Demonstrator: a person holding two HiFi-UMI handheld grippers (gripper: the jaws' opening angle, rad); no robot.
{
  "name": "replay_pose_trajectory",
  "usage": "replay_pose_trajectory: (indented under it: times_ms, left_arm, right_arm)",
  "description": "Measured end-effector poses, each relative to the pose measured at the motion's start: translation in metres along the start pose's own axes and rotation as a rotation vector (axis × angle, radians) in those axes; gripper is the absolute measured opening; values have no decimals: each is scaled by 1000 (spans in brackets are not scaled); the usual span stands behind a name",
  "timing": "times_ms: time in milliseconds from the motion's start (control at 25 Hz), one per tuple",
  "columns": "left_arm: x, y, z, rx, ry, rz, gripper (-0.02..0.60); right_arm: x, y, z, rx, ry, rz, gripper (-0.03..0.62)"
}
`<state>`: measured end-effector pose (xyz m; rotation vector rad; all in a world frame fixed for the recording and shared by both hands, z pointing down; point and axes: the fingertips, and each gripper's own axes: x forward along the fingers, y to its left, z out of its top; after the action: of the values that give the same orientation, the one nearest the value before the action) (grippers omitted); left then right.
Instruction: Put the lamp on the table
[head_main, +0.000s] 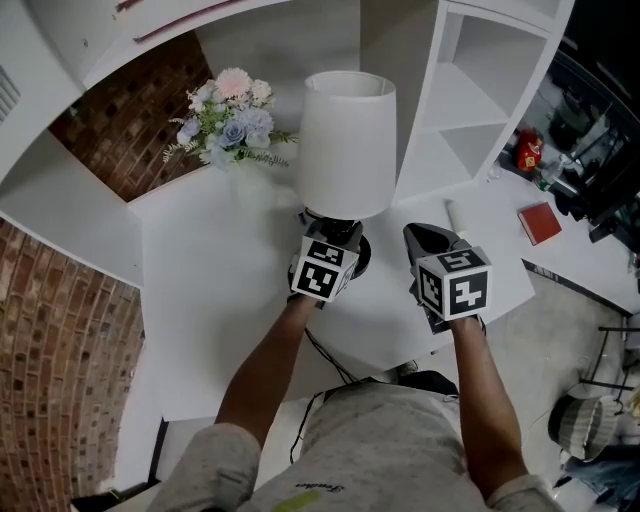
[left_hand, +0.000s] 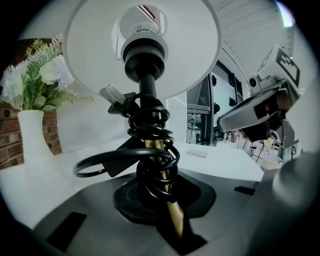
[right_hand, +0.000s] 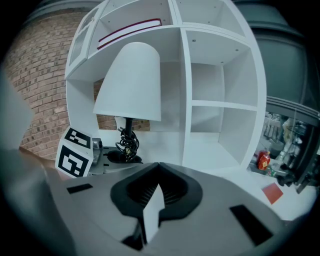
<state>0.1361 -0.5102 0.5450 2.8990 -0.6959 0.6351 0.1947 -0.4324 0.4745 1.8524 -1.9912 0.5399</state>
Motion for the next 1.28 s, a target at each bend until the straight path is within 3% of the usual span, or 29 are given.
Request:
replay_pose_trajectory:
  times_ms: [800, 1280]
  left_arm:
    - [-6, -1, -8, 7, -86, 24, 74]
    - [-11, -13, -11, 50, -83, 36, 75]
  right_arm:
    - [7, 9, -16, -33, 20, 23, 5]
    - [2, 13, -22, -36, 10, 38, 5]
